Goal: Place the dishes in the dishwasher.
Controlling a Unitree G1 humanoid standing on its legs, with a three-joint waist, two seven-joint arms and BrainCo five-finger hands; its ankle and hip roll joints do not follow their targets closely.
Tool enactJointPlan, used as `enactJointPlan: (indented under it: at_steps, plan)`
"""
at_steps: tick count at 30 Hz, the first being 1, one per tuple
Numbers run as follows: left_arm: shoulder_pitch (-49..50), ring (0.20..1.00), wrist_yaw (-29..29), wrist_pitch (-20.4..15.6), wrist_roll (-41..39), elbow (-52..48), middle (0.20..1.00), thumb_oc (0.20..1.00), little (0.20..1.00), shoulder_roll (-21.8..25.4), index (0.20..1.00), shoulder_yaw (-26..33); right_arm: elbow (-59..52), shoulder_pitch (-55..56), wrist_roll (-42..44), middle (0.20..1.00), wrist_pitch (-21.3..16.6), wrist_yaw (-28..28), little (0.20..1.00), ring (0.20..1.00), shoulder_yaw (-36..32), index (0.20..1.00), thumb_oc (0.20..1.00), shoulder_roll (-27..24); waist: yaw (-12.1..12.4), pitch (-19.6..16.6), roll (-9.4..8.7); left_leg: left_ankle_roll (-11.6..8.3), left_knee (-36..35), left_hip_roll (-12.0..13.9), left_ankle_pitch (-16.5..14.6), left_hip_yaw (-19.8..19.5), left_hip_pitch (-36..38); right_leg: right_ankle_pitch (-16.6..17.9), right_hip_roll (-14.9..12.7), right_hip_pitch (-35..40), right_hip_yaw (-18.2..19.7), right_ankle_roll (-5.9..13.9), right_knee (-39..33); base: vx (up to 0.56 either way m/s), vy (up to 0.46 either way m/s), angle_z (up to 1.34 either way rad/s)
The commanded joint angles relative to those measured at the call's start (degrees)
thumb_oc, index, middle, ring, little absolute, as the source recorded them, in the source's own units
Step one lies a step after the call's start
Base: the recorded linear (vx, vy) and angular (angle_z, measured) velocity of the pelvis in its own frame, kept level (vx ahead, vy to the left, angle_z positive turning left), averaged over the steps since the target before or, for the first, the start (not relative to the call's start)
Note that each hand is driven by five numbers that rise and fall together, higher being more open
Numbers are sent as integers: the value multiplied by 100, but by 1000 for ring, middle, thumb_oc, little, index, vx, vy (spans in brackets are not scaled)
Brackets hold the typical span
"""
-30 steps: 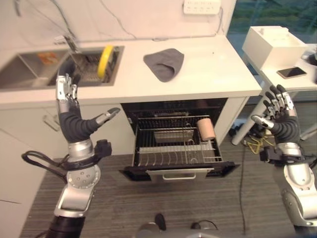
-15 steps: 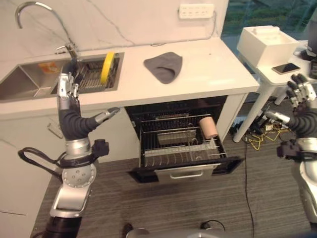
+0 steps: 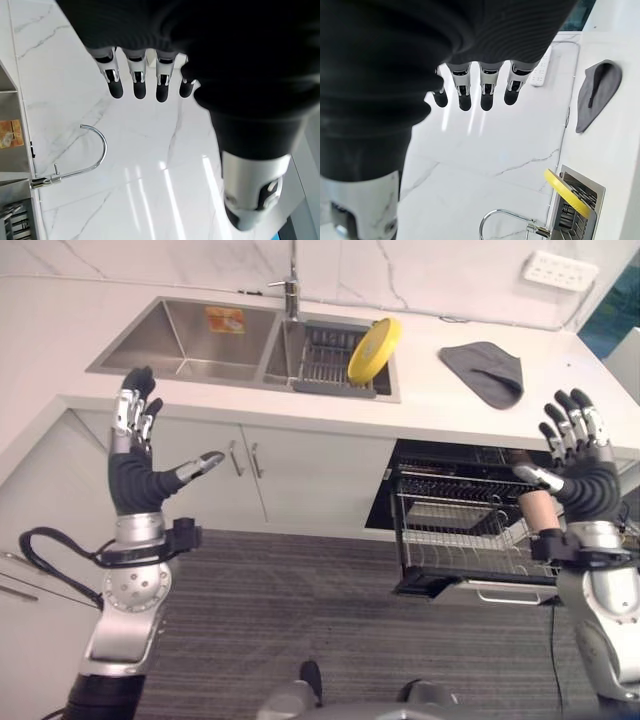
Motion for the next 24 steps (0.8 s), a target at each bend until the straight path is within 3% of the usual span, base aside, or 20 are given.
enactJointPlan:
  at_steps: [1,2,6,8,9,10,13,14,15,17,18,20,24]
  plan:
    - [-29,1000,61,-262,125,-358,1000,1000,1000,24,1000,132,183,-246,249,1000,-460,178,1000,1000,-429,1000,1000,-224,-124,-408,41,-474,-113,213,-41,-418,345,841,200,644,-74,-96,-1708,32,-25,37]
    - [-20,1000,126,-275,131,-352,1000,1000,1000,9,1000,108,168,-175,267,1000,-530,244,1000,1000,-451,1000,1000,-186,-149,-411,10,-441,-111,154,-68,-441,340,968,204,595,-77,-72,-1801,8,-103,0]
    - [-84,1000,93,-260,-16,-229,1000,1000,1000,-160,1000,-35,283,-341,179,1000,-521,-76,1000,1000,-304,1000,1000,-140,-120,-444,28,-498,-93,218,39,-395,287,888,323,718,-63,-221,-2098,3,-187,-5]
    - [-34,1000,100,-108,-33,-245,1000,1000,1000,-165,1000,-37,193,-245,179,1000,-454,-103,1000,1000,-323,1000,1000,-62,-196,-527,70,-554,63,212,-67,-270,304,871,379,878,73,-273,-2350,98,-232,7]
    - [11,1000,72,-78,-170,-248,1000,1000,1000,-163,1000,-11,183,-184,203,1000,-448,-77,1000,1000,-375,1000,1000,-71,-230,-496,75,-646,426,207,-119,-123,208,882,356,933,69,-305,-2399,59,-217,0]
    - [73,1000,-133,-11,-655,-245,1000,1000,1000,-234,1000,-10,245,-126,86,1000,-559,-189,1000,1000,-435,1000,1000,-89,-248,-359,49,-889,1557,352,136,90,-240,874,319,1014,28,-434,-2421,5,-217,-1]
    - [182,1000,-327,58,-828,-362,1000,1000,1000,-368,1000,-29,246,-141,147,1000,-568,-363,1000,1000,-528,1000,1000,-103,-237,-216,28,-1157,2341,719,541,146,-793,949,228,1104,-72,-469,-2471,16,-65,2]
    - [191,1000,-380,104,-827,-396,1000,1000,1000,-387,1000,-62,247,-169,142,1000,-529,-379,1000,1000,-537,1000,1000,-89,-264,-182,36,-1156,2087,1007,583,272,-868,943,185,1171,-83,-446,-2543,88,118,10]
    - [199,1000,-374,120,-865,-404,1000,1000,1000,-389,1000,-81,278,-198,94,1000,-506,-300,1000,1000,-523,1000,1000,-82,-280,-171,59,-1124,1712,1137,571,331,-810,930,165,1211,-75,-418,-2611,143,250,9]
    - [284,1000,-319,82,-996,-399,1000,1000,1000,-391,1000,-62,328,-185,19,1000,-579,-114,1000,1000,-480,1000,1000,-117,-254,-215,139,-1115,655,1214,701,180,-654,878,172,1237,56,-348,-2705,173,299,-8]
    - [380,1000,-310,52,-1081,-417,1000,1000,1000,-400,1000,-56,318,-140,96,1000,-662,-6,1000,1000,-502,1000,1000,-209,-202,-255,183,-1164,-9,1327,896,-95,-592,801,181,1242,201,-312,-2710,180,341,-36]
    - [384,1000,-338,-74,-1011,-344,1000,1000,1000,-419,1000,-130,337,-206,185,1000,-828,117,1000,1000,-594,1000,1000,-365,-186,-298,237,-1264,-126,1455,1088,-226,-705,724,192,1262,314,-315,-2710,166,409,-63]
    - [122,1000,-324,-163,-902,-257,1000,1000,1000,-405,1000,-294,284,-358,154,1000,-928,90,1000,1000,-695,1000,1000,-500,-155,-400,237,-1163,-151,1233,754,-211,-621,761,-192,1309,170,-96,-2710,152,452,-36]
